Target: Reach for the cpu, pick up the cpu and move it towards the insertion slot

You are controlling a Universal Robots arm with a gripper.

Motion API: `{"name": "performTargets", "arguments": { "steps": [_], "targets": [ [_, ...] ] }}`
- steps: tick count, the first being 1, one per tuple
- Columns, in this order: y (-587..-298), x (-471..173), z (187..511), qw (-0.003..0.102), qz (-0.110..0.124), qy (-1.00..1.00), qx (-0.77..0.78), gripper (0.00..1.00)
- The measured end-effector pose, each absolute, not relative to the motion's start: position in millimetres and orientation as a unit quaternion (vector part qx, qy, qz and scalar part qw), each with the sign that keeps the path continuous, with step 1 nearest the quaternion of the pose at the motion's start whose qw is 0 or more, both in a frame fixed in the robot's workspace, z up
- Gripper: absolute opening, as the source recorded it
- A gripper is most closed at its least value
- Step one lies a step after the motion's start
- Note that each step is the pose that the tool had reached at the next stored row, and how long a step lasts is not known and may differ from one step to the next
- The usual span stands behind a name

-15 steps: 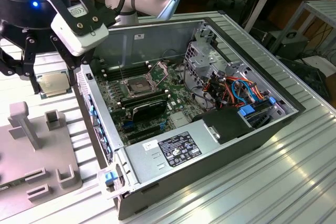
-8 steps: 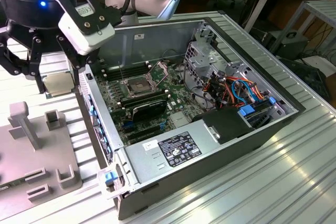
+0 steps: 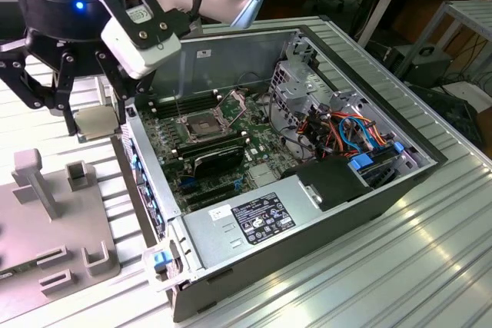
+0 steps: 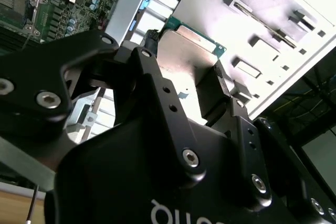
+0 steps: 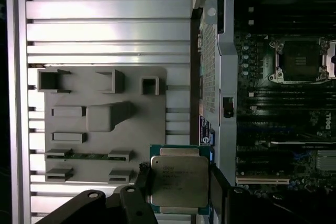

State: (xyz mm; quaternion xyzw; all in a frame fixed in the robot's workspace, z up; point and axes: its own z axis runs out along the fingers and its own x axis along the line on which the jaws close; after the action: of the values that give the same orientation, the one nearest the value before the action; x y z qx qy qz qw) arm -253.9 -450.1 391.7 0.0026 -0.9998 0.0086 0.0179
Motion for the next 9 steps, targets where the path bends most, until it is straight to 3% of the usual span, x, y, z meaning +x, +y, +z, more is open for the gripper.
{"name": "performTargets", "arguments": {
  "steps": [9],
  "targets": [
    [-448.5, -217.8, 389.9, 0.018, 0.01, -1.0, 0.002, 0.54]
  ]
}}
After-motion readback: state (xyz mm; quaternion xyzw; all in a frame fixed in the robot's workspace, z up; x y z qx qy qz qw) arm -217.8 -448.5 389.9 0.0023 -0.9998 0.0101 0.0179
